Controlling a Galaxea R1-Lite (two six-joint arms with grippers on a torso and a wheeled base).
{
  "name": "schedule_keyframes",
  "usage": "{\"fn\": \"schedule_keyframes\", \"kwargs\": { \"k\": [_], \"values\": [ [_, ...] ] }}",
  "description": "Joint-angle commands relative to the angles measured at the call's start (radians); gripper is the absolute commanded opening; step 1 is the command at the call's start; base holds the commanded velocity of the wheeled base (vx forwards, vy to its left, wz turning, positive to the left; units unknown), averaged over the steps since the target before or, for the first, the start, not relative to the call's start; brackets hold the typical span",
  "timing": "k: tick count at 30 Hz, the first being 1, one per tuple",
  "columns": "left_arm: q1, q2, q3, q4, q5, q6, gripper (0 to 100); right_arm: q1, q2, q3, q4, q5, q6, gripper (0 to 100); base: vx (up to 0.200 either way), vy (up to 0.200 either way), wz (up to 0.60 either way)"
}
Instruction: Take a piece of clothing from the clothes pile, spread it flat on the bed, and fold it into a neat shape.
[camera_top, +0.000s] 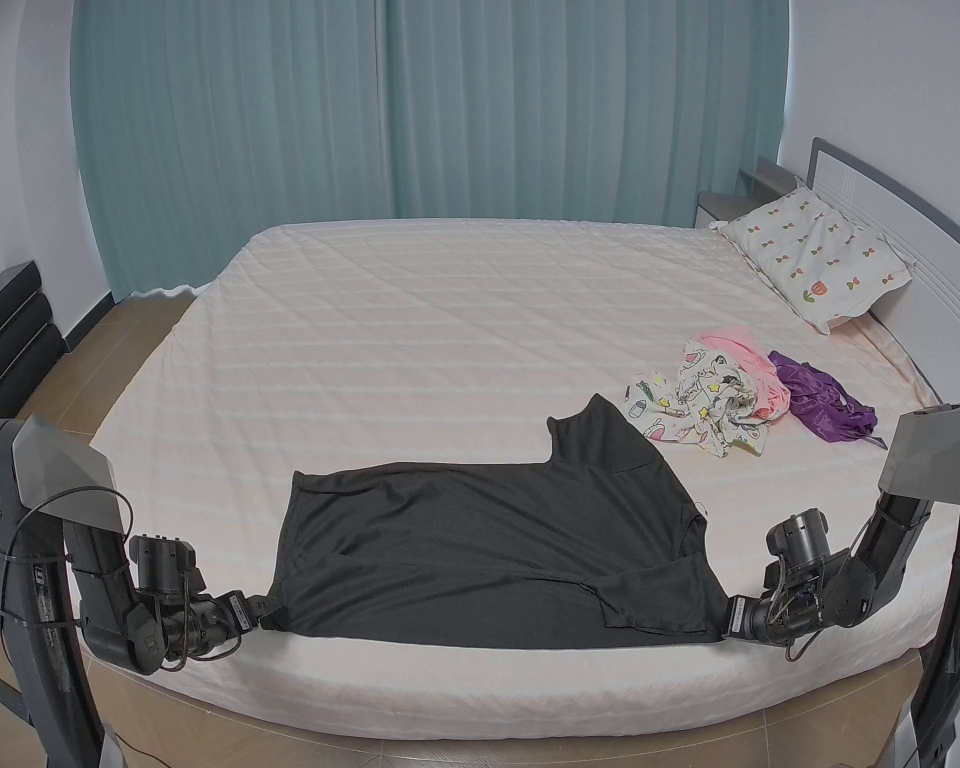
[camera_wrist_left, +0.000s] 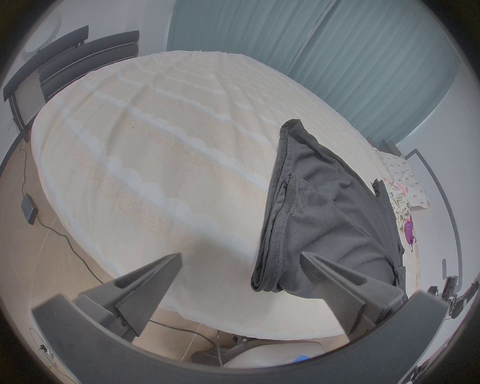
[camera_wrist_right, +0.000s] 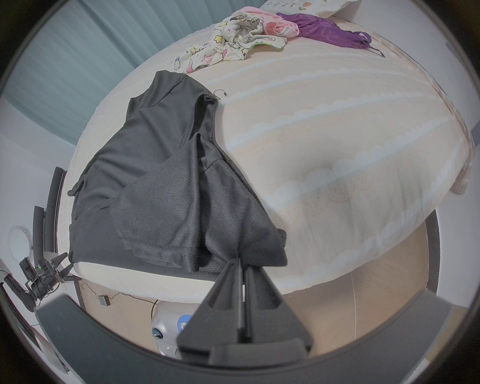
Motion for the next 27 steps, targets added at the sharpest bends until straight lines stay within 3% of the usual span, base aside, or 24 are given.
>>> {"fn": "schedule_keyframes", "kwargs": {
  "k": [1,2,8,13,25,26,27],
  "values": [
    [0.000,-0.002,-0.001,0.000,0.000,-0.001,100,0.000,0.008,-0.004,-0.002,0.002,0.001,0,0.000,0.000,0.00],
    [-0.001,-0.003,-0.001,0.000,-0.001,-0.001,100,0.000,0.008,-0.004,-0.003,0.002,0.003,100,0.000,0.000,0.00],
    [-0.015,-0.029,-0.010,-0.002,-0.004,-0.050,100,-0.017,-0.003,-0.005,-0.009,0.000,0.001,100,0.000,0.000,0.00],
    [-0.104,-0.035,-0.033,0.000,-0.003,-0.153,100,-0.044,-0.002,-0.016,-0.009,0.002,0.001,100,0.000,0.000,0.00],
    [-0.155,0.021,-0.033,-0.002,0.069,-0.137,100,-0.038,0.006,-0.015,-0.009,0.000,-0.002,100,0.000,0.000,0.00],
    [-0.159,0.024,-0.032,0.001,0.083,-0.130,0,-0.040,0.006,-0.015,-0.009,0.000,-0.002,100,0.000,0.000,0.00],
    [-0.161,0.026,-0.026,0.003,0.108,-0.114,0,-0.038,0.005,-0.013,-0.009,0.002,-0.002,100,0.000,0.000,0.00]
  ]
}}
